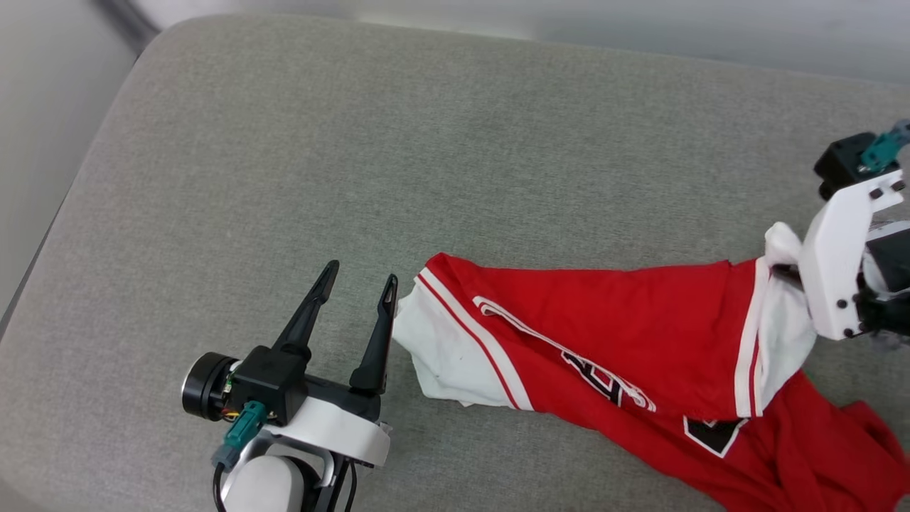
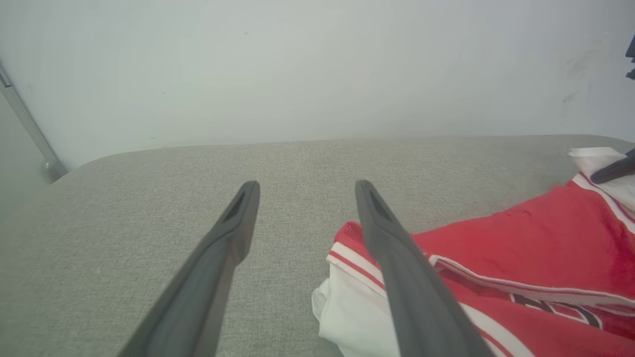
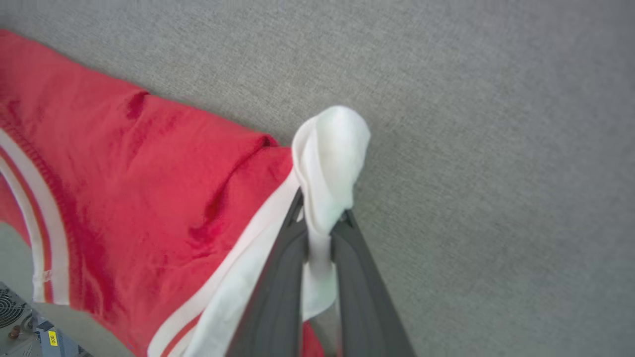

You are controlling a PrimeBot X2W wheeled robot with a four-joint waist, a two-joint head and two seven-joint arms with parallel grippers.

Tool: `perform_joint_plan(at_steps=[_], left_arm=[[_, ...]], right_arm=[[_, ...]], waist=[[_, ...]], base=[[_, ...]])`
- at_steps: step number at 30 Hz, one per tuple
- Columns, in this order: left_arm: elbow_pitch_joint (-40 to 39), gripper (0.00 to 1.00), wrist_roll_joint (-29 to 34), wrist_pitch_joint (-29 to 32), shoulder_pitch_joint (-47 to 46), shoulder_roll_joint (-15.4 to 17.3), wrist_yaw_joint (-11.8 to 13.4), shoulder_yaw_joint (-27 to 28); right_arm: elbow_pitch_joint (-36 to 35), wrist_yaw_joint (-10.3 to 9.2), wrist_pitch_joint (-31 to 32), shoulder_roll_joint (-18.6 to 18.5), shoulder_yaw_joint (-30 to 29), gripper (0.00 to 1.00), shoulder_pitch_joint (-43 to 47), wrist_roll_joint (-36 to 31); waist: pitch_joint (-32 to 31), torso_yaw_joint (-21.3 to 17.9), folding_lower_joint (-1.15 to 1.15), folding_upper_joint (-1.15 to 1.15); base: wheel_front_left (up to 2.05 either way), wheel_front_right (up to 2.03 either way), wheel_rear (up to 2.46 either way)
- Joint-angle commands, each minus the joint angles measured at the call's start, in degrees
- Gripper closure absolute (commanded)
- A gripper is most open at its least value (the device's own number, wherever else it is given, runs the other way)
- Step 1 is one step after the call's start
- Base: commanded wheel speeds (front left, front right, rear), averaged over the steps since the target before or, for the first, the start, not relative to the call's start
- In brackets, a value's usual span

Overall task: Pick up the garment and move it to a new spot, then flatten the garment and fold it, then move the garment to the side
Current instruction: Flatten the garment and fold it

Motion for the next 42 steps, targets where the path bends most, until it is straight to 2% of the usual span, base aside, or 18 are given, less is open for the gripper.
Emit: perform_joint_plan(at_steps=[1, 7, 11, 16, 17, 22, 23, 24, 29, 33, 38, 42], left_arm=[[-0.12, 0.0, 0.18, -0.15, -0.15, -0.11, -0.05, 0.09], [-0.47, 0.0, -0.06, -0.15, -0.27, -0.1, -0.06, -0.33], [-0.7, 0.0, -0.23, -0.15, -0.95, -0.1, -0.06, -0.7], [-0.52, 0.0, -0.15, -0.15, -1.26, -0.09, -0.06, -0.94], [-0.51, 0.0, -0.1, -0.15, -1.47, -0.1, -0.06, -1.0], [-0.52, 0.0, 0.0, -0.15, -1.77, 0.08, -0.06, -1.07], [-0.54, 0.0, -0.02, -0.15, -1.96, 0.25, -0.06, -1.05], [-0.54, 0.0, -0.02, -0.15, -1.98, 0.28, -0.06, -0.95], [-0.2, 0.0, 0.14, -0.15, -1.3, 0.5, -0.06, -0.53], [-0.13, 0.0, -0.02, -0.14, -0.59, 0.9, -0.07, 0.04], [-0.63, 0.0, -0.21, -0.15, -0.09, 1.22, -0.07, 1.07], [-0.98, 0.0, -0.66, -0.15, 0.42, 1.16, -0.07, 2.06]], right_arm=[[-0.76, -0.03, -0.43, -1.03, -0.93, 1.0, -0.96, 0.15], [-3.33, -0.02, 0.38, -4.25, -4.4, 1.0, 0.41, -0.51], [-3.78, -0.03, -0.47, -8.73, -5.77, 1.0, 2.04, -2.67], [-0.89, -0.03, -3.61, -11.91, -7.21, 1.0, 3.88, -5.72], [1.43, -0.03, -5.72, -13.27, -7.24, 1.0, 5.02, -7.06], [7.21, -0.03, -10.54, -14.96, -7.3, 1.0, 5.87, -10.73], [11.87, -0.03, -14.12, -14.3, -7.49, 0.94, 5.93, -13.03], [13.01, -0.04, -15.7, -13.65, -7.71, 0.01, 5.55, -13.3], [17.46, -0.03, -22.06, -10.86, -7.75, 0.0, 3.47, -14.29], [17.19, -0.03, -29.79, -8.44, -7.94, 0.0, 1.44, -12.35], [13.26, -0.03, -38.81, -7.7, -6.18, 0.0, 0.75, -10.7], [8.57, -0.03, -46.63, -5.74, -7.35, 0.0, 2.94, -8.44]], waist=[[-0.5, -0.93, 0.0, 0.0], [-0.09, -2.39, 0.0, 0.0], [0.88, -2.43, 0.0, 0.0], [1.69, -1.98, 0.0, 0.0], [1.99, -1.74, 0.0, 0.0], [2.39, -1.36, 0.0, 0.0], [2.37, -1.32, 0.0, 0.0], [2.28, -1.39, 0.0, 0.0], [0.62, -2.52, 0.0, 0.0], [-1.55, -4.22, 0.0, 0.0], [-4.01, -6.92, 0.0, 0.0], [-5.6, -9.03, 0.0, 0.0]], base=[[0.0, 0.0, 0.0], [0.0, 0.0, 0.0], [0.0, 0.0, 0.0], [0.0, 0.0, 0.0], [0.0, 0.0, 0.0], [0.0, 0.0, 0.0], [0.0, 0.0, 0.0], [0.0, 0.0, 0.0], [0.0, 0.0, 0.0], [0.0, 0.0, 0.0], [0.0, 0.0, 0.0], [0.0, 0.0, 0.0]])
